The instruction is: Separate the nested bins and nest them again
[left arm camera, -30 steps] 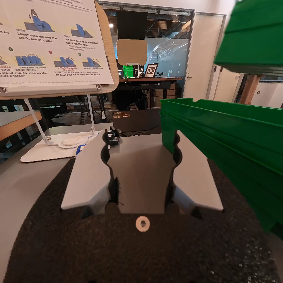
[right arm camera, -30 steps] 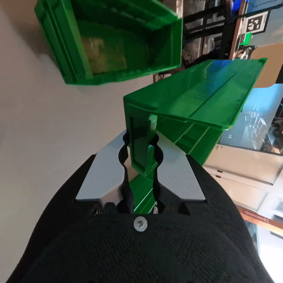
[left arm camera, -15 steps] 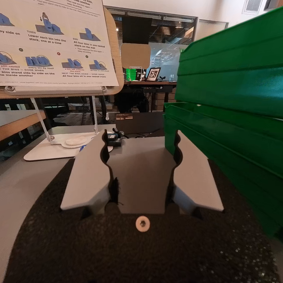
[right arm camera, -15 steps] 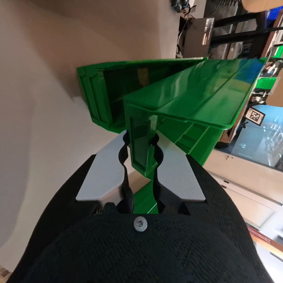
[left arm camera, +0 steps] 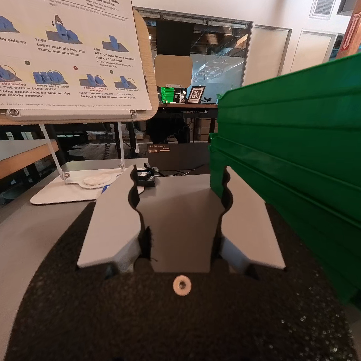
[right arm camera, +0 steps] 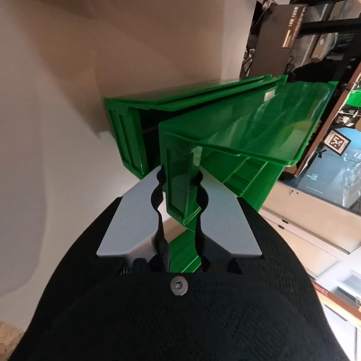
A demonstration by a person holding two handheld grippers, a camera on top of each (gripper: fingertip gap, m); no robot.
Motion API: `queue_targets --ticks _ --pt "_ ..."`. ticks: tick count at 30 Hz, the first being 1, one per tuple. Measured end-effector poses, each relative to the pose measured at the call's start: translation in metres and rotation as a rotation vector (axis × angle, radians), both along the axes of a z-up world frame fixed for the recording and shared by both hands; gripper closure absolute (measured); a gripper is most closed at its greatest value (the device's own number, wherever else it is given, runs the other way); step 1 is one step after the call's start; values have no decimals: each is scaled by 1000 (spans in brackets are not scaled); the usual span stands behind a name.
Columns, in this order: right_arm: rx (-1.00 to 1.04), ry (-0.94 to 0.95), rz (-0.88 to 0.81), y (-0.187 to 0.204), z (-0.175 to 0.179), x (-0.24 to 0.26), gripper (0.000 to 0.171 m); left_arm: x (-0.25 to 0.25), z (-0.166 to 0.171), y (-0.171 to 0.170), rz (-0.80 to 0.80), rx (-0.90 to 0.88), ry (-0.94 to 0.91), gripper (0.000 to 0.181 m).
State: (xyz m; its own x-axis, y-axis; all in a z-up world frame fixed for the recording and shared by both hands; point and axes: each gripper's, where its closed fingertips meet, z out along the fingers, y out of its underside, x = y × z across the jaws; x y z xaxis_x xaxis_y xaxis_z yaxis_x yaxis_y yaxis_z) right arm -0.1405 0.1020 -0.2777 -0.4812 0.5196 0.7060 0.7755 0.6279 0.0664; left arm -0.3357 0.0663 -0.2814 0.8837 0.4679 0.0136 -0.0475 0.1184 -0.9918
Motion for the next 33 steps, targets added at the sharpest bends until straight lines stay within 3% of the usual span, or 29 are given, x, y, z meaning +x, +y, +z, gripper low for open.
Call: queue_targets --ticks 1,9,16,21,25,33 --pt "6 -5 -1 2 -2 -1 143 0 0 0 -1 -1 -1 97" --pt "88 -2 63 6 -20 -8 137 0 -1 1 -2 -8 0 97" --pt "55 164 102 -3 -1 -9 85 0 -3 3 -5 -19 2 97" --pt "-83 353 191 -22 20 22 81 0 -4 3 -4 -22 4 97" --pt "-132 515 216 6 31 69 81 0 -4 3 -1 -21 5 97" --pt "-100 418 196 55 -26 133 84 -1 -7 2 10 -39 11 98"
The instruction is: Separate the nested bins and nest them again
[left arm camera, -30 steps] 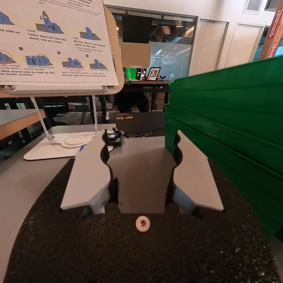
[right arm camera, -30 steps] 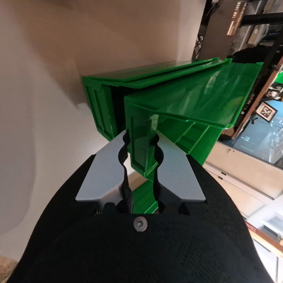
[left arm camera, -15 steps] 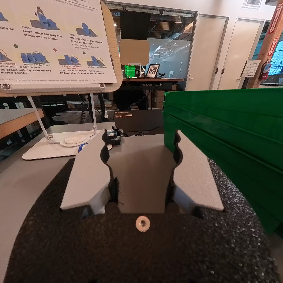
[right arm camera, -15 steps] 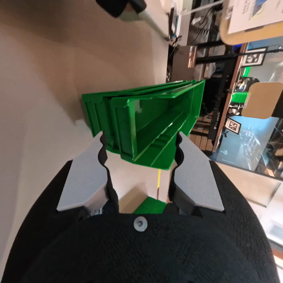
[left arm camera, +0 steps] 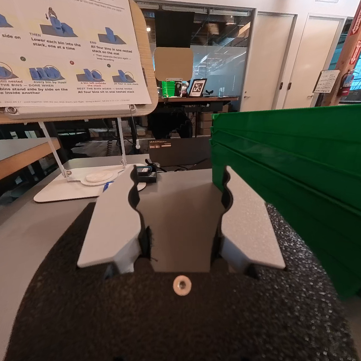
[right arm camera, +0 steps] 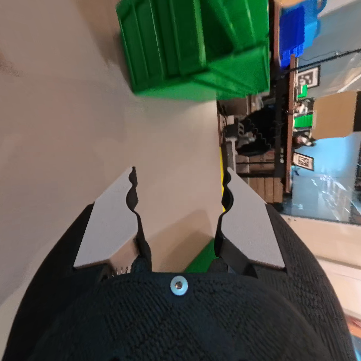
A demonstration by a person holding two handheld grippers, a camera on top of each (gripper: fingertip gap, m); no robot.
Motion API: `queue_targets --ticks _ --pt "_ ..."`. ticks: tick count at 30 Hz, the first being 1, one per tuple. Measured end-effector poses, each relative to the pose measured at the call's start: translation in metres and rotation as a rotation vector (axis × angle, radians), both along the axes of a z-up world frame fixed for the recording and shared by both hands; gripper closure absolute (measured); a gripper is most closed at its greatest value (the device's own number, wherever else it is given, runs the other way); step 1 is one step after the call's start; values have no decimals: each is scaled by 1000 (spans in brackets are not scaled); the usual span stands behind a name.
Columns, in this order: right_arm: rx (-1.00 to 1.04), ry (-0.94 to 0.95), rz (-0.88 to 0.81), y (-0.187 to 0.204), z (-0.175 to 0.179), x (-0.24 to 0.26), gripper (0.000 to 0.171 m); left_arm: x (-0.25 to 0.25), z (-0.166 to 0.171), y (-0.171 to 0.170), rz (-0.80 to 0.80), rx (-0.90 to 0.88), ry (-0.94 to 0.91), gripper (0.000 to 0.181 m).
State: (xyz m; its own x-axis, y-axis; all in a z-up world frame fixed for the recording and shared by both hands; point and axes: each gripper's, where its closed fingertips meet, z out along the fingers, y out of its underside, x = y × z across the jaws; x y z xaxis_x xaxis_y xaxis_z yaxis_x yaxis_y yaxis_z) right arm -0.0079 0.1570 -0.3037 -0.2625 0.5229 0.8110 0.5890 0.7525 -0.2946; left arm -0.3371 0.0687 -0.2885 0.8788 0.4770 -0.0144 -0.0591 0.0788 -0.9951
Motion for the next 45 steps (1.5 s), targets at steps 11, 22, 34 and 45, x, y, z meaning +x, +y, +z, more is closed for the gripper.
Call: queue_targets --ticks 11,22,34,45 --pt "151 -101 -350 178 -27 178 74 0 0 3 -7 -1 -2 97" --pt "114 -310 -350 204 -65 210 77 -1 -4 4 -5 -17 -1 98" --pt "-124 19 260 -2 33 -6 82 -8 -5 0 16 -9 -17 97" --pt "-129 -178 316 -70 19 -125 112 -10 -2 -4 21 6 -22 98"
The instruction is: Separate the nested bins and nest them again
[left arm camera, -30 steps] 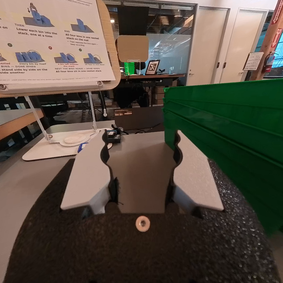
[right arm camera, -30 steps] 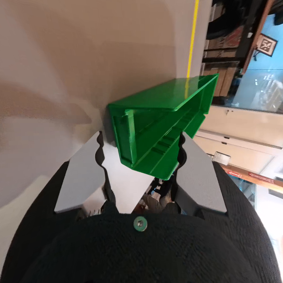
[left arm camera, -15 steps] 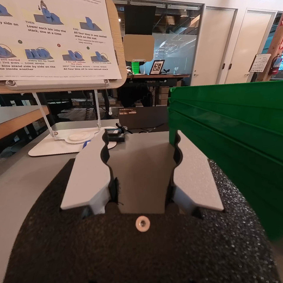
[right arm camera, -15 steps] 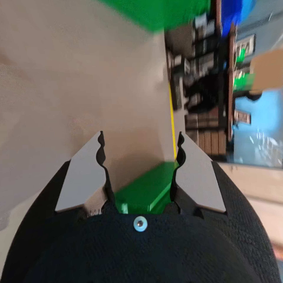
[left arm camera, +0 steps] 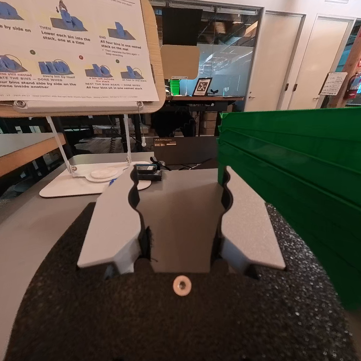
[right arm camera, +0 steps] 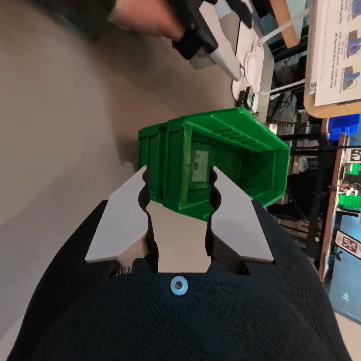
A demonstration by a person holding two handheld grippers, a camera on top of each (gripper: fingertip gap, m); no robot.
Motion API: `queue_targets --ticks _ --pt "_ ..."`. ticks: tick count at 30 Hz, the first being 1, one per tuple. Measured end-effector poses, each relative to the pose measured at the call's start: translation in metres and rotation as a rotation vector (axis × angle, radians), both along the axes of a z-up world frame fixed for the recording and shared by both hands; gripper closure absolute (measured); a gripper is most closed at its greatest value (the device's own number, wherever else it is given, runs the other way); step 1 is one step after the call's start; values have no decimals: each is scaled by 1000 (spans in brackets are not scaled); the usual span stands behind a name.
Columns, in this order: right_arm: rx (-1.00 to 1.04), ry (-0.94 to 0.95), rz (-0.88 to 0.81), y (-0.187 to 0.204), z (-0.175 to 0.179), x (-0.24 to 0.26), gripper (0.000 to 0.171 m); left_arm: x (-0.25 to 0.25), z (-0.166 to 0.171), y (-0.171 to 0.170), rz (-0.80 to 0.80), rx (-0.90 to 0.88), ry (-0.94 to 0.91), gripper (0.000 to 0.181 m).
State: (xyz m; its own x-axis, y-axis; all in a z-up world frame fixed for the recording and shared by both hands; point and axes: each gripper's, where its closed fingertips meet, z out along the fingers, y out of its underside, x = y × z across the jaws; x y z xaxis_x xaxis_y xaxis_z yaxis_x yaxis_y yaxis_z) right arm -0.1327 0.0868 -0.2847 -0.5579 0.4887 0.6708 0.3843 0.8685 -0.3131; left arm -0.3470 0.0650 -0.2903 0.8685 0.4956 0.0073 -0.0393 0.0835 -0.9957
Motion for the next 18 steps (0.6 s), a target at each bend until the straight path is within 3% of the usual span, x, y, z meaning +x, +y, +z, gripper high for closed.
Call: queue_targets --ticks 2,5,9,13,18 --pt "9 -30 -24 3 -5 -6 116 -1 3 -2 5 10 3 98" --pt "75 -33 -30 8 -5 -10 138 -4 4 -5 12 22 -7 97" --pt "82 -64 -18 5 -11 -9 152 -5 4 -5 11 27 -17 97" --pt "82 -55 -24 5 -10 -9 150 -3 2 -3 5 16 -11 97" --pt "-112 -143 -26 -11 -18 -6 124 -2 2 -1 1 11 -6 98"
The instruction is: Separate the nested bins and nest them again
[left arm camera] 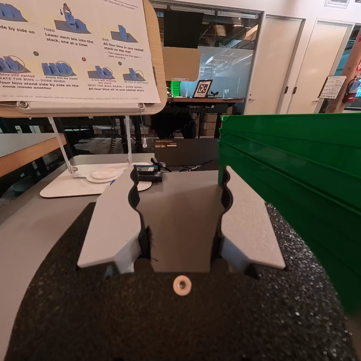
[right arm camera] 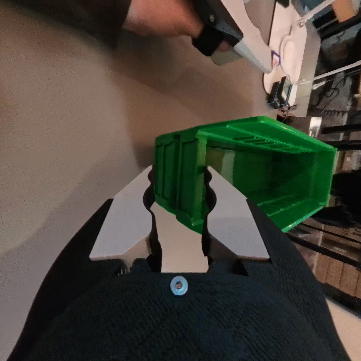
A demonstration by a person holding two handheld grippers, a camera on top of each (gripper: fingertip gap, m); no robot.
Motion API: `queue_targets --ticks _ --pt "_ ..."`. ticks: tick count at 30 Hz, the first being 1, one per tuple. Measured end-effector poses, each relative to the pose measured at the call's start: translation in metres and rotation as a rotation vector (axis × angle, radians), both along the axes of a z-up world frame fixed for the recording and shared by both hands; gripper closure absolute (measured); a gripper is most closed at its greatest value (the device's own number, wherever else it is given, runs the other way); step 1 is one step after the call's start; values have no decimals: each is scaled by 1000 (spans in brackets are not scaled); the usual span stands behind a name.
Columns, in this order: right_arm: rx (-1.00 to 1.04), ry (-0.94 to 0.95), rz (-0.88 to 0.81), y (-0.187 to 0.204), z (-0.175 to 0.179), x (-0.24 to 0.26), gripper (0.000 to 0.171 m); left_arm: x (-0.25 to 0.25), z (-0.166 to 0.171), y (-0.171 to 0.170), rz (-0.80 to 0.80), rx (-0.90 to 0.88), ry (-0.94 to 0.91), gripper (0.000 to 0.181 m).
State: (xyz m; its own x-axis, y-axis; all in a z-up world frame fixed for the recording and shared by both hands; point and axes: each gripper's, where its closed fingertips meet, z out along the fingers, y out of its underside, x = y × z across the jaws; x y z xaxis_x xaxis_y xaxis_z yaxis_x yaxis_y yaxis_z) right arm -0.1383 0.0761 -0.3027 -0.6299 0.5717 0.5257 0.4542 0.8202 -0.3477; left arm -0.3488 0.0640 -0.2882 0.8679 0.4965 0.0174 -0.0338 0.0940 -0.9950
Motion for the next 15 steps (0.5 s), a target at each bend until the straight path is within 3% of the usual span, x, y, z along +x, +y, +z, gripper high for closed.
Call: queue_targets --ticks 3,15 --pt "89 44 -9 9 4 -8 141 0 0 0 0 -1 1 98" --pt "102 27 -31 9 1 -13 146 1 1 1 -4 -2 5 98"
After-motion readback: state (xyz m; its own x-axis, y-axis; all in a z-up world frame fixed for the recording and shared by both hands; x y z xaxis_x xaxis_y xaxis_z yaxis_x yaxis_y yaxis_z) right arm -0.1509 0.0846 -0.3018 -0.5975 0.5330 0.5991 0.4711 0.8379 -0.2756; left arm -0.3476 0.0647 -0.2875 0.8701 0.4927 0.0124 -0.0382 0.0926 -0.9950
